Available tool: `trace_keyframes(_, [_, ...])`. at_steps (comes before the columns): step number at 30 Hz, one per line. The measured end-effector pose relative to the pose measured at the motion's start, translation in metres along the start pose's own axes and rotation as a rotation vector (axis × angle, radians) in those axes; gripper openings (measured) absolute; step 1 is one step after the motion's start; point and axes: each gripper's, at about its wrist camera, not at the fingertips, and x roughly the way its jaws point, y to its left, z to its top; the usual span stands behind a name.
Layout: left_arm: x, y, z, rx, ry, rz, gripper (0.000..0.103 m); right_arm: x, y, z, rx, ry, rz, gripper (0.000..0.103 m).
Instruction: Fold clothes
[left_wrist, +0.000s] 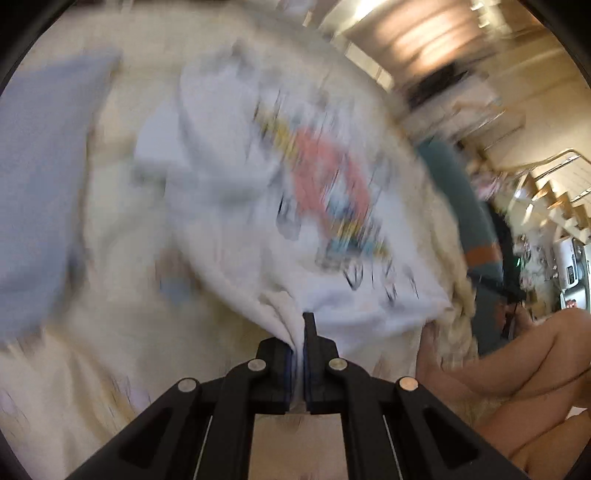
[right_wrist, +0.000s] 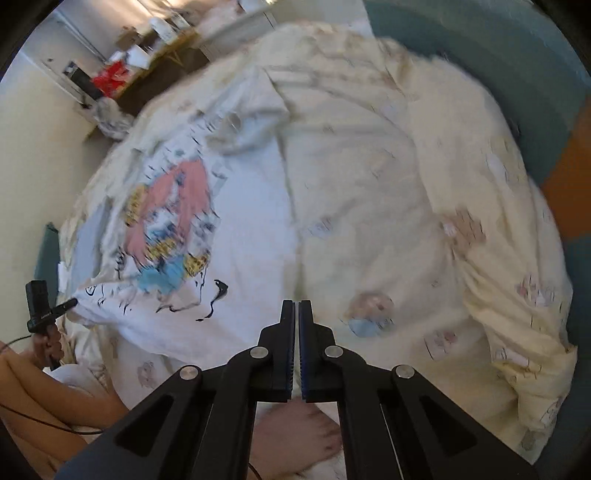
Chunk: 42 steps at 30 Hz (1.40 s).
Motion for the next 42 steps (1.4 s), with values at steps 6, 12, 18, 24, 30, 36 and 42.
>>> trace_keyframes(6, [0.039, 0.007, -0.041, -0.016, 0.156, 0.054, 0.042, 0.044, -0.003, -0.023, 0.059, 0.162, 0.132, 0.017])
trace_keyframes(12, [0.051, 0.014, -0.049, -0.062, 0.184, 0.068, 0.058, 0.082, 0.005, -0.043, 0.017, 0.235, 0.184, 0.038])
trace_keyframes(18, [0.058, 0.013, -0.048, -0.070, 0.169, 0.042, 0.067, 0.098, -0.006, -0.040, 0.001, 0.272, 0.134, 0.046])
trace_keyframes(24, [0.070, 0.012, -0.053, -0.056, 0.141, 0.027, 0.077, 0.108, -0.012, -0.040, 0.009, 0.310, 0.215, 0.063])
trace_keyframes(30, [0.080, 0.007, -0.053, -0.016, 0.147, 0.047, 0.077, 0.118, 0.004, -0.043, -0.012, 0.287, 0.262, 0.064])
trace_keyframes(36, [0.080, 0.010, -0.054, -0.033, 0.125, 0.013, 0.077, 0.129, 0.019, -0.046, -0.033, 0.264, 0.309, 0.058])
trace_keyframes(42, [0.076, -0.006, -0.052, 0.044, 0.107, -0.029, 0.038, 0.119, 0.032, -0.044, -0.059, 0.210, 0.321, 0.004])
